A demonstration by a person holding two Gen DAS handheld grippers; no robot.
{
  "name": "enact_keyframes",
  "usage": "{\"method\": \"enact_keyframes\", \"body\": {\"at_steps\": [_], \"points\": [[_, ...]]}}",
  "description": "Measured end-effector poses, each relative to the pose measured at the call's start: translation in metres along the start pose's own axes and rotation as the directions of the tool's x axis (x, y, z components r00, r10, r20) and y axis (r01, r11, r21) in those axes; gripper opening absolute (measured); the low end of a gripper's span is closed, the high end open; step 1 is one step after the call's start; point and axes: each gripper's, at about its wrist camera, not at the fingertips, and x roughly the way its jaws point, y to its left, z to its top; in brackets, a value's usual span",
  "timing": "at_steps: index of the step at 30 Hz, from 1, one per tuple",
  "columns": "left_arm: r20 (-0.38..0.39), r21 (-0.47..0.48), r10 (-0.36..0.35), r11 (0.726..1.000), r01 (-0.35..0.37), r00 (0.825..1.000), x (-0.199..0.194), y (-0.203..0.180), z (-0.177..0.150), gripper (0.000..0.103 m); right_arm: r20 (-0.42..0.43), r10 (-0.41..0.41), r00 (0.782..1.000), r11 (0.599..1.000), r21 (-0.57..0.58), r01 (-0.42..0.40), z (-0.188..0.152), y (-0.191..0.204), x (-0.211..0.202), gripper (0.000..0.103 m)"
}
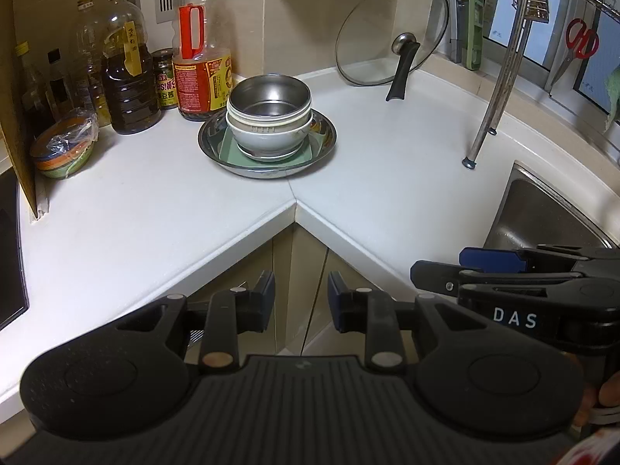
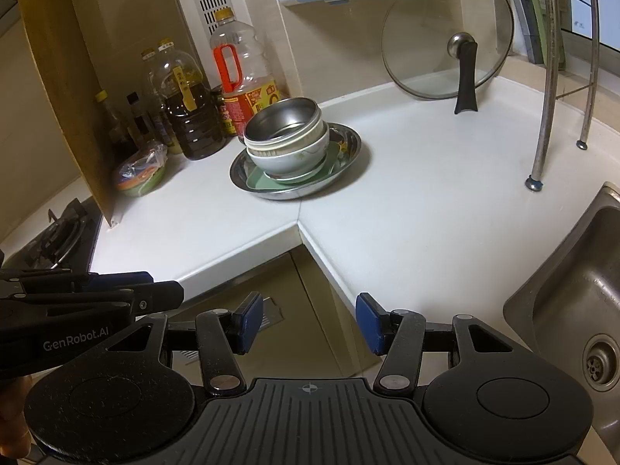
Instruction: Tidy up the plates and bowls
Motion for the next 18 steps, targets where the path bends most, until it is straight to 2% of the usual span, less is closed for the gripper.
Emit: {"method": "enact_keyframes", "body": {"at_steps": [18], "points": [[0.001,0.001,0.000,1.000,0.000,1.000,0.0021,-0.0013,0.0020,0.026,0.005,-0.001,1.000,1.000,0.001,0.001,0.0063,-0.0049,0.0003,0.053]]}}
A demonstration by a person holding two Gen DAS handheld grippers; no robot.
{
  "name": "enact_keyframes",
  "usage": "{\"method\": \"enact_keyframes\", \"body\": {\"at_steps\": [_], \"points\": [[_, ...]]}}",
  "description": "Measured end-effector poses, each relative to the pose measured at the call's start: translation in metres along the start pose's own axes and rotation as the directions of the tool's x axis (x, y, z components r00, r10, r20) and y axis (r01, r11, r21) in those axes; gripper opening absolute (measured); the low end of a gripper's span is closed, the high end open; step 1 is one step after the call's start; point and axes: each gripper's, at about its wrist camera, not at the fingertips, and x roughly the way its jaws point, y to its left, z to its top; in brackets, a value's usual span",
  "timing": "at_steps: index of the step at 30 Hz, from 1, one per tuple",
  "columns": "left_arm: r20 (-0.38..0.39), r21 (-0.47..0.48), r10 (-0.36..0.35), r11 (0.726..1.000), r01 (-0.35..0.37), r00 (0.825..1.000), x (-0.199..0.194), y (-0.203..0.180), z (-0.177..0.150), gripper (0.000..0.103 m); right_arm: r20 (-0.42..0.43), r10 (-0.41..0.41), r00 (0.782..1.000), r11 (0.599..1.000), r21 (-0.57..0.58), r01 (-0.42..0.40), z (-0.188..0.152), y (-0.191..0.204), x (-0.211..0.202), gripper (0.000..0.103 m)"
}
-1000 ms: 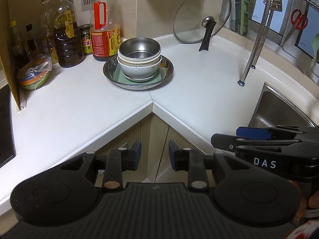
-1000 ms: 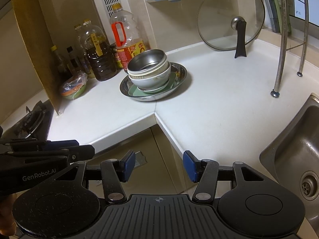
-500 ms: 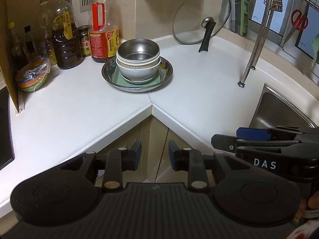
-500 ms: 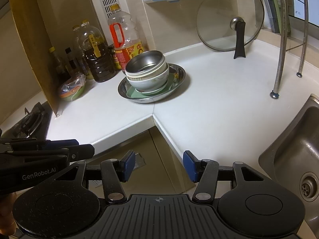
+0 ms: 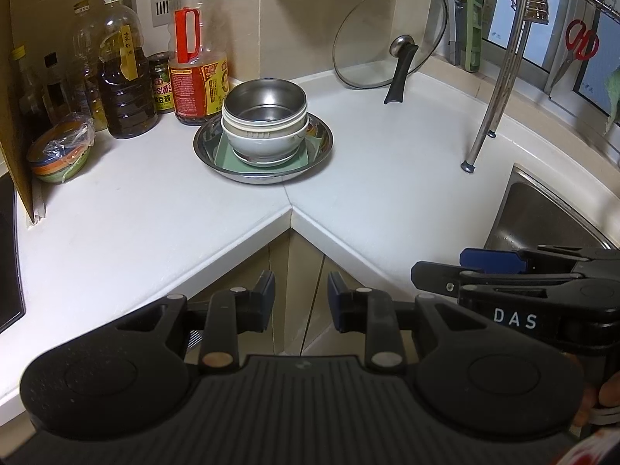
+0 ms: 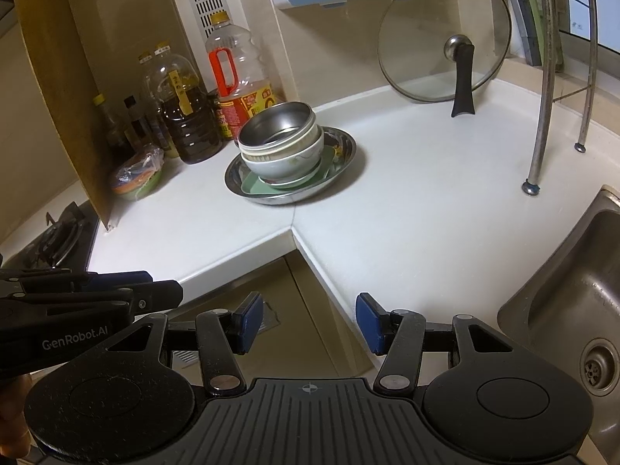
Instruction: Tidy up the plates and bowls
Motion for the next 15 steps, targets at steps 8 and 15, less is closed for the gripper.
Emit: {"method": "enact_keyframes", "body": {"at_steps": [8,15], "points": [[-0.002,0.000,0.003,1.000,-0.003,1.000,0.0024,-0.0036,0.0047,0.026,-0.001,0.003,1.000,1.000,-0.001,-0.003,0.0008,-0.0025,0.0001,0.053],[0.001,0.000,0.004,1.000,-0.004,1.000,0.0033,-0.0051,0.0049,0.026,0.001,0.002,1.000,1.000,0.001,-0.002,-0.0001,-0.0027,0.0000,0.053]]}}
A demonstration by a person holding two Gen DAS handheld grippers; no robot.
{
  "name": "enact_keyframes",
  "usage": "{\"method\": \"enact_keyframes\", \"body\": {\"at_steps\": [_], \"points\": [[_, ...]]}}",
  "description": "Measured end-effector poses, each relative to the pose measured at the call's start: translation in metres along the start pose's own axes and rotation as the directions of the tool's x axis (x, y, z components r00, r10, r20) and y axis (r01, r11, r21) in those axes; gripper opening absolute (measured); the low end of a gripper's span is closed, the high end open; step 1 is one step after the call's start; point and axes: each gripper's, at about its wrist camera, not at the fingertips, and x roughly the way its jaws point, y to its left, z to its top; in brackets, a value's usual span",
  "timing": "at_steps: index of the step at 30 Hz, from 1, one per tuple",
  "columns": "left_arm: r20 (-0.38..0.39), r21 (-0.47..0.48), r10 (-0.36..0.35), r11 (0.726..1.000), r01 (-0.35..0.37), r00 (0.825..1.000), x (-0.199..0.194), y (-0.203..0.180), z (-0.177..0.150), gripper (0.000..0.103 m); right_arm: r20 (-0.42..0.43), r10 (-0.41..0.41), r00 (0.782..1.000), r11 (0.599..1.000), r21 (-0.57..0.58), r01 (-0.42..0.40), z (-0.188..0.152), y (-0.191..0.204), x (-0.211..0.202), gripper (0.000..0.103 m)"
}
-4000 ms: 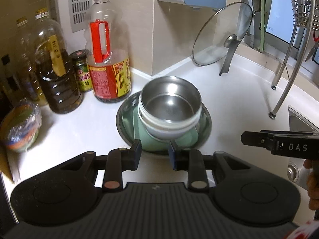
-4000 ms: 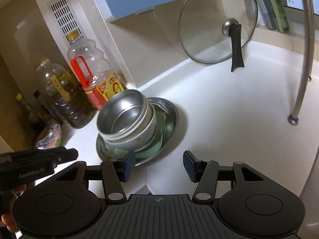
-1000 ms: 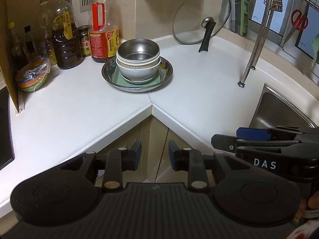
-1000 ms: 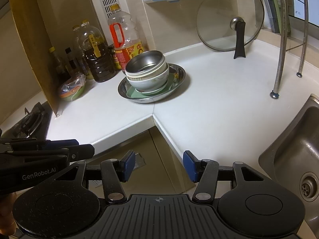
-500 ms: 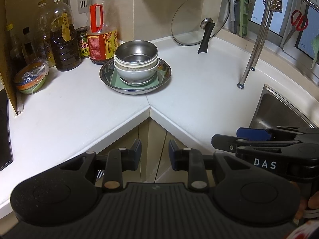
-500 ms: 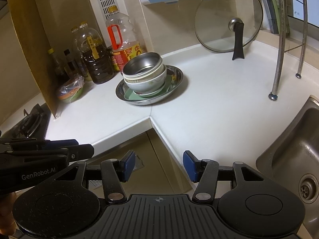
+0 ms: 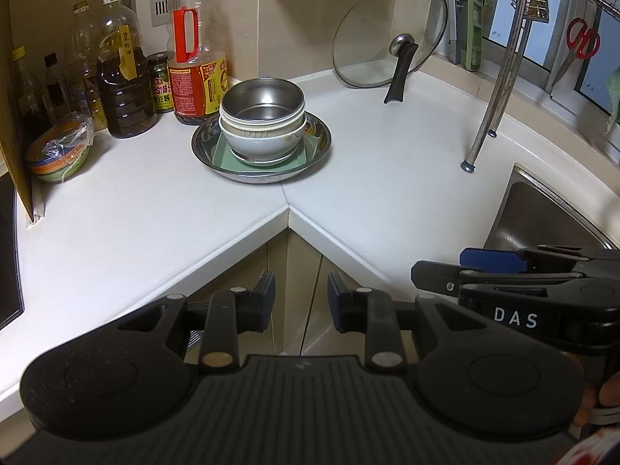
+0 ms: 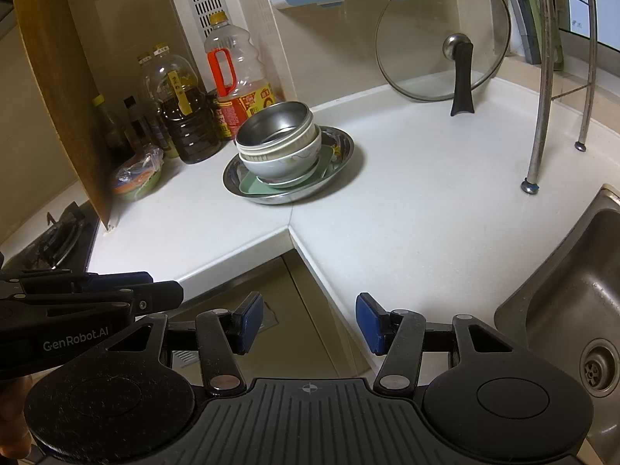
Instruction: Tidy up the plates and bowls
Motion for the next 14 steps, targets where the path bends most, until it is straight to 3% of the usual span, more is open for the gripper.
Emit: {"method": "enact_keyframes", "body": {"at_steps": [14], "points": [[0.006,-0.014,0.021,1.000,-0.021,1.000,0.0026,-0.0088,-0.0068,0.027,-0.004,0.005,1.000,1.000,-0.001,-0.005,-0.0001,-0.0094,-0.0005,0.053]]}}
